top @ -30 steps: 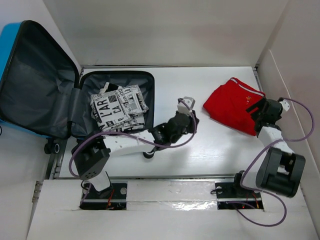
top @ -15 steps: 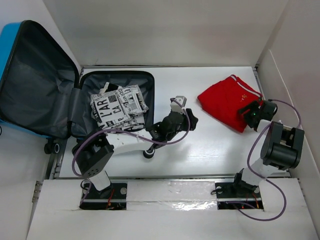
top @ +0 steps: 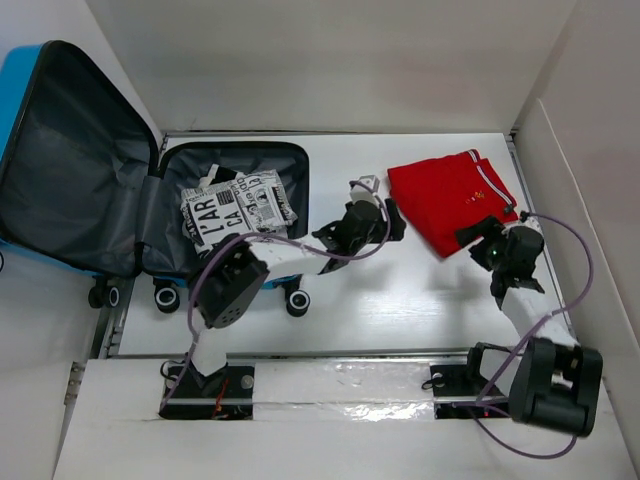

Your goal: Pack the luggage

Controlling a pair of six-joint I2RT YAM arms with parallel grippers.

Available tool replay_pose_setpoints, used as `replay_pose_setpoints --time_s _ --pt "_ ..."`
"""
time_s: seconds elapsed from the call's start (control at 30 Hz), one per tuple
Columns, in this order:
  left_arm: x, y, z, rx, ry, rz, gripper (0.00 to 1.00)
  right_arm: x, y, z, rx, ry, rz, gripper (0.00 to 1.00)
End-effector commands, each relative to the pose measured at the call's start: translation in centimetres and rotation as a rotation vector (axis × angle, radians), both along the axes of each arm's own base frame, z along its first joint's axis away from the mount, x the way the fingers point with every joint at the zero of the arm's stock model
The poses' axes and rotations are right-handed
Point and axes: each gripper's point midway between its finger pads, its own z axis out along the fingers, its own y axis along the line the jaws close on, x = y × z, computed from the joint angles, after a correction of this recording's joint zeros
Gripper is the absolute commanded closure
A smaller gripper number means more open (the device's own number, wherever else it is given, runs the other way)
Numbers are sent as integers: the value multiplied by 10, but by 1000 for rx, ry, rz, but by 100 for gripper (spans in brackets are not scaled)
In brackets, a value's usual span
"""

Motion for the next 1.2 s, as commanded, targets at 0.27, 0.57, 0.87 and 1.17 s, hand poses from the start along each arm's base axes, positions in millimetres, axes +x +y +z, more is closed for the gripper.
replay_pose_setpoints --time_s 0.27,0.57,0.87,1.17 --pt "44 -45 -5 -104 87 46 29 40 -3 81 -362 -148 73 96" --pt "22 -8 15 -107 36 61 28 152 40 11 -288 157 235 77" --pt "17 33 14 -52 17 126 26 120 145 -37 -80 175 379 79" --pt "10 62 13 -65 18 150 26 81 197 -34 -46 77 385 76"
